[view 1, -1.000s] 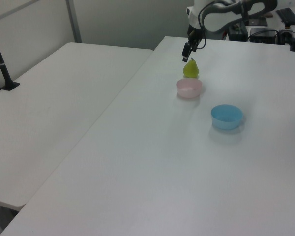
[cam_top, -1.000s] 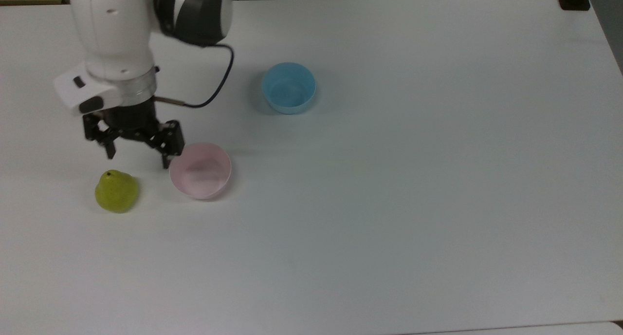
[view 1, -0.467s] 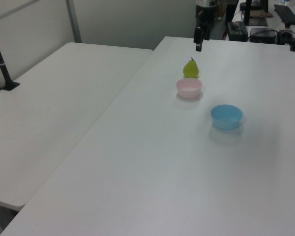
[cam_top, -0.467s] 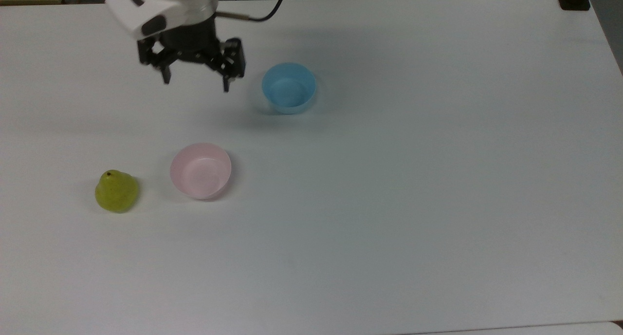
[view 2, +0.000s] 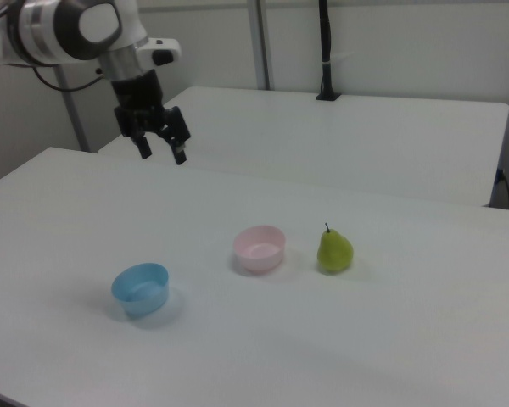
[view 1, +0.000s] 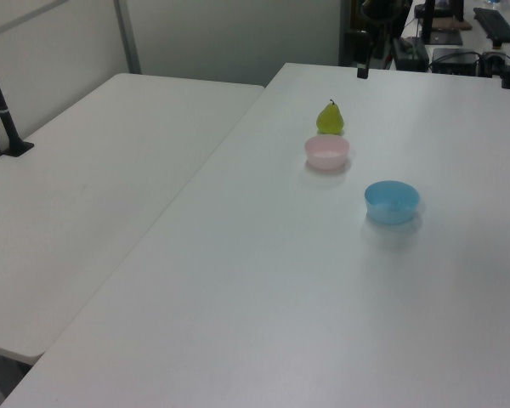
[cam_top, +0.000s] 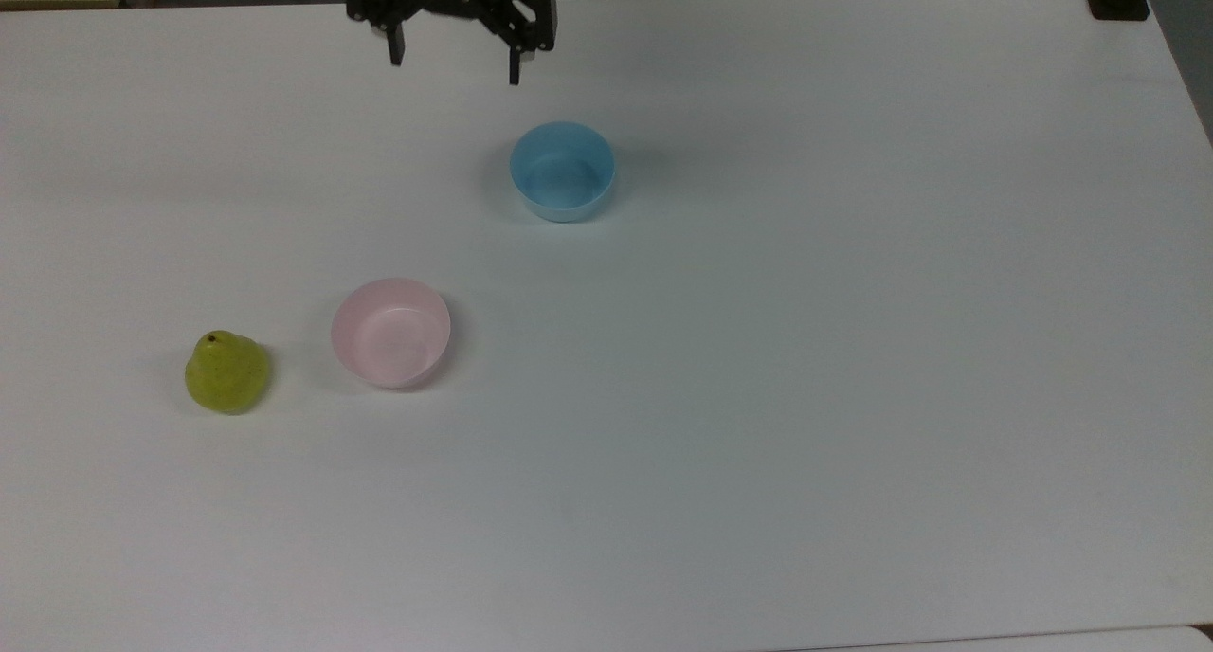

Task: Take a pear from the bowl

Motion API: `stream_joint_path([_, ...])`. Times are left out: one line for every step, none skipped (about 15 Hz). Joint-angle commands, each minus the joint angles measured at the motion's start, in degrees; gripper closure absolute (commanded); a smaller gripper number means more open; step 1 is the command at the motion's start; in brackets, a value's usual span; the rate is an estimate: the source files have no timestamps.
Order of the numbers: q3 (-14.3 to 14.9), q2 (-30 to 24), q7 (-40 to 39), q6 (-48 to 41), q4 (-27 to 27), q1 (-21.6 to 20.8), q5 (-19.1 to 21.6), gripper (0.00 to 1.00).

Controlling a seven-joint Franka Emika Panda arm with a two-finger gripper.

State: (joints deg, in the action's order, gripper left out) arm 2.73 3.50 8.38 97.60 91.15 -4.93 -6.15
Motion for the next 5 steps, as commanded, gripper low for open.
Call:
stream_joint_path([2.6,-3.0,3.9,-1.7,3.3,-3.1,0.9,0.00])
stream_joint_path([3.2,-3.1,3.9,-1.8,3.3,-3.6,1.0,0.00])
stream_joint_path([3.4,-3.1,3.9,-1.6,3.2,-3.7,1.0,0.00])
stream_joint_path([3.4,-3.1,3.9,-1.5,3.2,-3.5,1.0,0.00])
stream_joint_path([3.4,-3.0,3.8,-1.5,3.2,-3.3,1.1,0.00])
